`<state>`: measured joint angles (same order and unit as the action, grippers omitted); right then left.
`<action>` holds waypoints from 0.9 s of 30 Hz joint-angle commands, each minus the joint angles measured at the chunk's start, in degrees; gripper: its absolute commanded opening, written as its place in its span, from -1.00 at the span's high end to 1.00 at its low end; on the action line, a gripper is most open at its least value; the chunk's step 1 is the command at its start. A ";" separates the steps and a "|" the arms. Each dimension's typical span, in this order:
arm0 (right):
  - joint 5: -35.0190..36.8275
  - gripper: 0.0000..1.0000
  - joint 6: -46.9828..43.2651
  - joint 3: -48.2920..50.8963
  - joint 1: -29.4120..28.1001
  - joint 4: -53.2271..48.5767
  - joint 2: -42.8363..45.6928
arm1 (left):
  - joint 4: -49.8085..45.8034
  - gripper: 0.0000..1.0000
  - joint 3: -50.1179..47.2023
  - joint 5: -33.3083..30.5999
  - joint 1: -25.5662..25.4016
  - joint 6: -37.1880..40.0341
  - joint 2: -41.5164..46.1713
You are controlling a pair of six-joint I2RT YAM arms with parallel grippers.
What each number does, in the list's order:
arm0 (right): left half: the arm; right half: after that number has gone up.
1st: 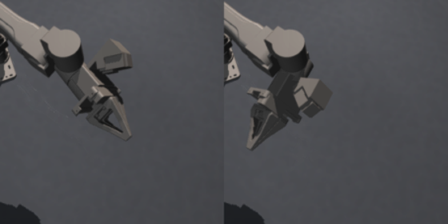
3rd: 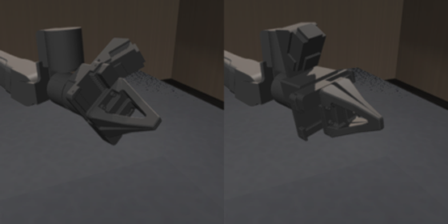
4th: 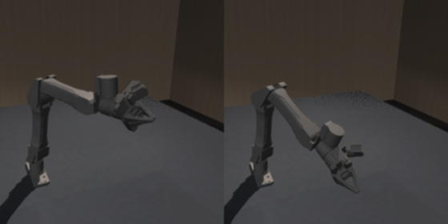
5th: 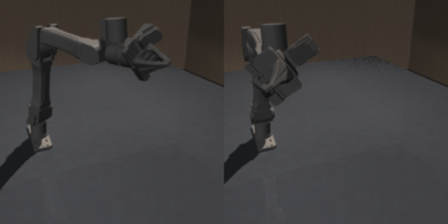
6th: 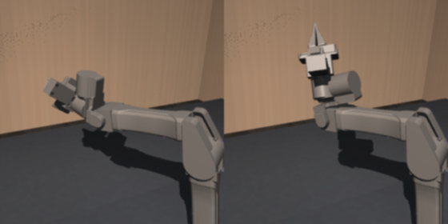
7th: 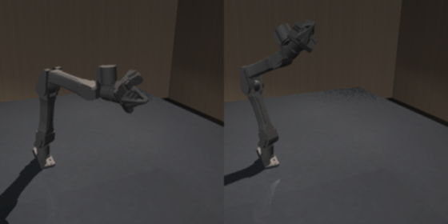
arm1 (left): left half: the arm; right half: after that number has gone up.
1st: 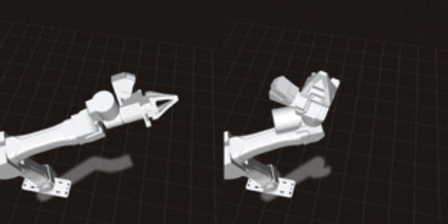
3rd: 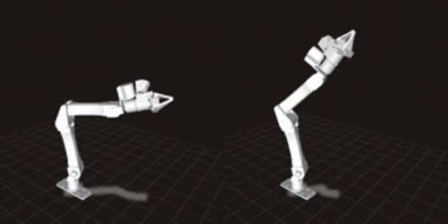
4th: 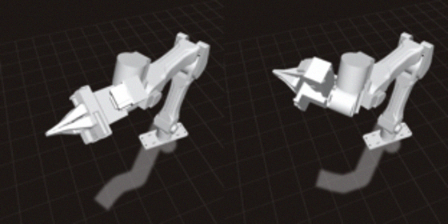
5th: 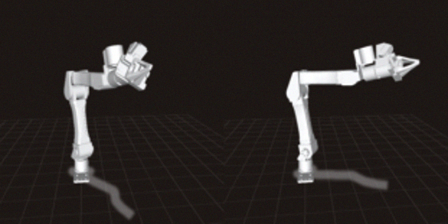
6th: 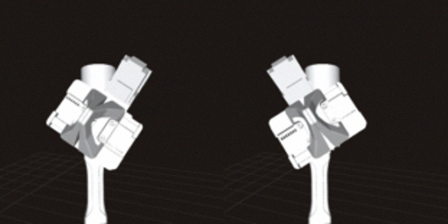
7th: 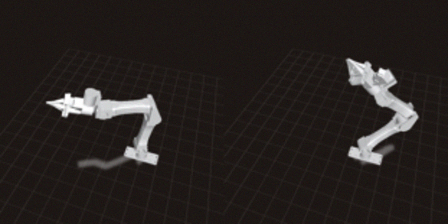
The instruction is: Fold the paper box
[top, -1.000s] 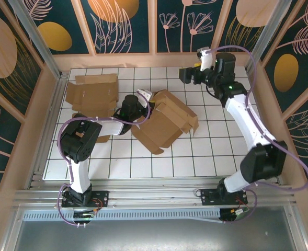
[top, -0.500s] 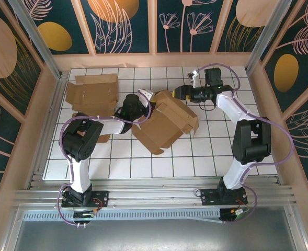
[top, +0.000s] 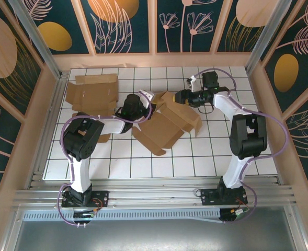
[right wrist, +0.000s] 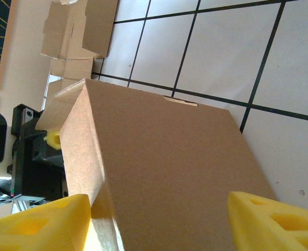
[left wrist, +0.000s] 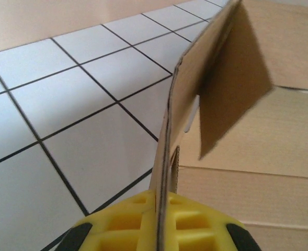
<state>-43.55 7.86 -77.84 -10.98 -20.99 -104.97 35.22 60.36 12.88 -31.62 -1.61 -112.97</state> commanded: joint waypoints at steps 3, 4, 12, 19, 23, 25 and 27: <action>0.62 -0.37 0.50 1.61 -0.35 0.37 0.01 | -2.42 0.42 3.25 12.66 -0.45 2.73 -0.95; 0.41 -0.37 0.66 1.71 -0.32 0.63 0.13 | -2.84 0.35 3.50 14.27 -0.46 2.75 -0.92; 2.76 -0.36 -0.08 1.82 -0.44 0.27 0.24 | -5.27 -0.26 5.21 21.56 -0.46 3.48 0.43; 3.92 -0.35 -1.11 2.59 -0.44 0.25 1.51 | -8.68 -0.69 -0.44 11.98 0.52 9.23 9.03; 4.13 -0.35 -1.32 2.44 -0.39 0.34 1.32 | -8.80 -0.73 -3.62 15.01 3.73 7.00 14.38; 4.17 -0.35 -1.36 2.33 -0.42 0.17 1.26 | -7.95 -0.72 -5.43 18.57 6.30 5.58 17.22; 4.17 -0.35 -1.31 2.24 -0.42 0.25 1.33 | -7.58 -0.67 -6.66 18.77 8.51 6.30 17.74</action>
<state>-41.43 7.81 -76.71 -11.03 -19.49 -104.51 27.03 55.81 28.84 -25.98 4.51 -96.47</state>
